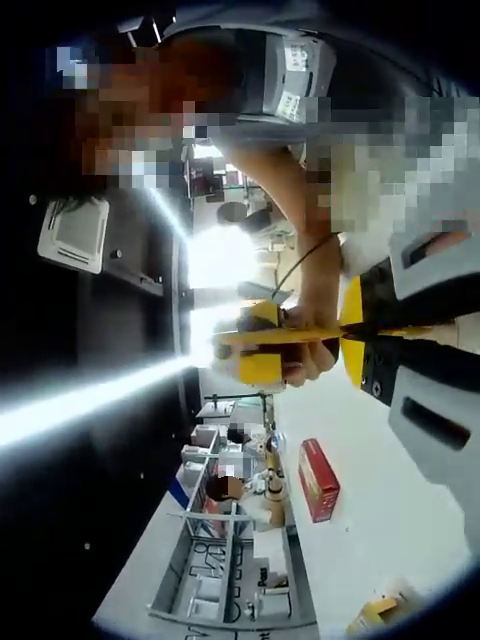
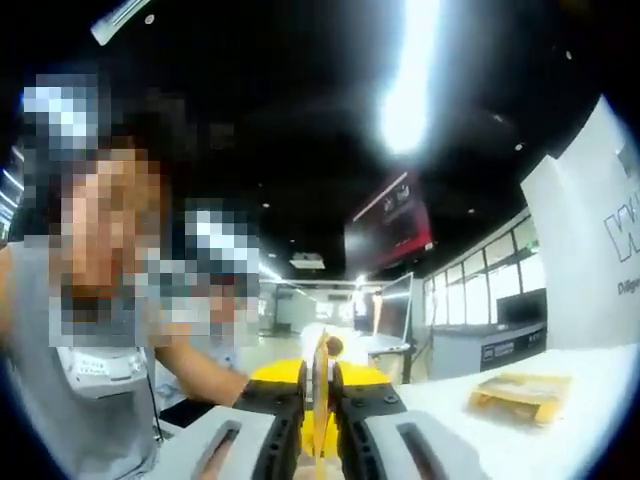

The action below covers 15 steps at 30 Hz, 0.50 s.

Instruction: Tear open the coffee pouch, take out the coffee, and pour the coffee from the pouch into the cup

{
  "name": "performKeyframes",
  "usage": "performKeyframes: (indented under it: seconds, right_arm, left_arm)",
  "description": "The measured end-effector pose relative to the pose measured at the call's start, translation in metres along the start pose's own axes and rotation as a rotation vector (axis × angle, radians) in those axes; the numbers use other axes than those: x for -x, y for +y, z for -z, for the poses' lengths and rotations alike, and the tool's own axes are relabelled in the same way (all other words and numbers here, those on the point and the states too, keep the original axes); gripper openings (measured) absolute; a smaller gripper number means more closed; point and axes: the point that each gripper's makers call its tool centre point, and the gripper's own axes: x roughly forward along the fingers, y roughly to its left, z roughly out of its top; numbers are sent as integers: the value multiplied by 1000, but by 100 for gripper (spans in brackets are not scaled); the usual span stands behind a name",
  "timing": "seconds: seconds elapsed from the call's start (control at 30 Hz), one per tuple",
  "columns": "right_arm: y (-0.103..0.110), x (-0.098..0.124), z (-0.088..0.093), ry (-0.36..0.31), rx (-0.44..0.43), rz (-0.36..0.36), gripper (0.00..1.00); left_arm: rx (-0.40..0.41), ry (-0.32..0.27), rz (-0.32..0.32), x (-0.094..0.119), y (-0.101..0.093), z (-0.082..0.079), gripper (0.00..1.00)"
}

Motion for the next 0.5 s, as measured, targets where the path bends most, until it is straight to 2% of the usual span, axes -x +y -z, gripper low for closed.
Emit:
performKeyframes:
  seconds: [0.23,0.5]
  right_arm:
    - [-3,1,1,6,-20,13,2]
    - [0,1,1,9,-21,-9,3]
  left_arm:
    - [1,2,5,0,-1,0,4]
    - [2,2,9,-1,-2,1,4]
